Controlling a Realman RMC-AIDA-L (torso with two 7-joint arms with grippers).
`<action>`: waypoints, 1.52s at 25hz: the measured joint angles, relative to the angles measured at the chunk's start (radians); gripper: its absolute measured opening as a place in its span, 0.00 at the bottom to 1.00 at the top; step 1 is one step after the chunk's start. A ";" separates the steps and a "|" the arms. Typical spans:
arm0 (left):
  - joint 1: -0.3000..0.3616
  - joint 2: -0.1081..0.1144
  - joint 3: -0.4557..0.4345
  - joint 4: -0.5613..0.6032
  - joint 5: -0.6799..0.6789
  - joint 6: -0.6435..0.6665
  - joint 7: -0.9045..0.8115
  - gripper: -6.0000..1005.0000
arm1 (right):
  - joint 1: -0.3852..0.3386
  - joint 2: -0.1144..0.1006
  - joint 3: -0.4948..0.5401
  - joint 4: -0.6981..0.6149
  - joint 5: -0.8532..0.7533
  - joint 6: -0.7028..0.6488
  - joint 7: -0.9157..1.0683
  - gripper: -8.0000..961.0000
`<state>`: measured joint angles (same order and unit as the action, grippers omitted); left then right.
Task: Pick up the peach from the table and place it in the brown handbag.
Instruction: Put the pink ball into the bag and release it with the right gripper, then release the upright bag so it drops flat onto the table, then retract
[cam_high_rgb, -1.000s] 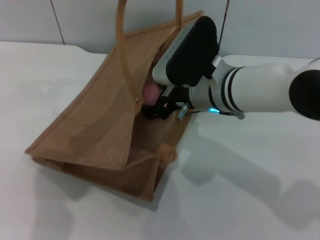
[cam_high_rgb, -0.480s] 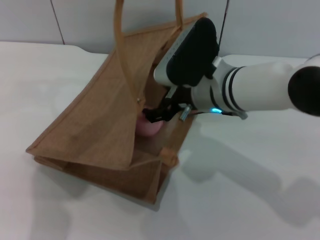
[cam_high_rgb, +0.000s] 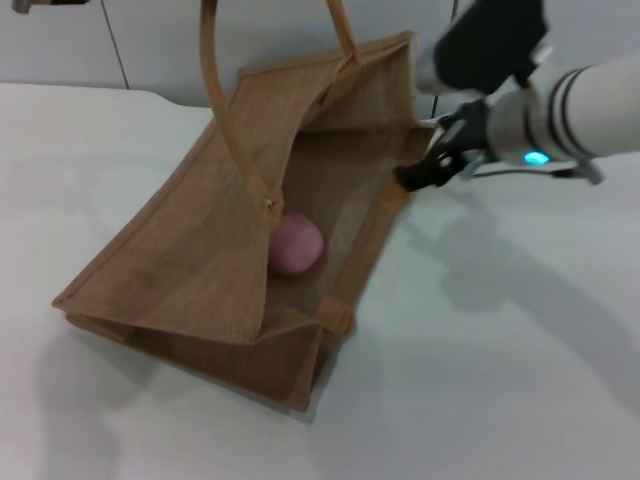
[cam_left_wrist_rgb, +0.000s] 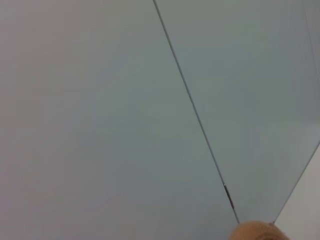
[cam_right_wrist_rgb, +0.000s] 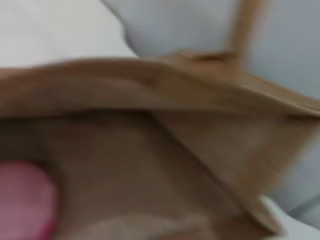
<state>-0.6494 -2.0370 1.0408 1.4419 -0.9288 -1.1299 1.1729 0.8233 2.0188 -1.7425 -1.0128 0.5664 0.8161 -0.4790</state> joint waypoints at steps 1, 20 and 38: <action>0.003 0.000 0.000 0.000 0.000 0.000 0.000 0.14 | -0.005 0.000 0.022 -0.009 -0.031 0.011 0.005 0.91; 0.037 -0.005 0.041 -0.074 -0.014 0.079 0.019 0.42 | -0.097 0.003 0.203 -0.135 -0.393 -0.041 0.217 0.91; 0.039 0.002 0.031 -0.197 -0.354 0.020 0.208 0.87 | -0.113 0.003 0.212 -0.129 -0.388 -0.087 0.243 0.91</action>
<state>-0.6105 -2.0346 1.0713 1.2448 -1.2829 -1.1101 1.3808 0.7105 2.0218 -1.5309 -1.1423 0.1785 0.7287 -0.2358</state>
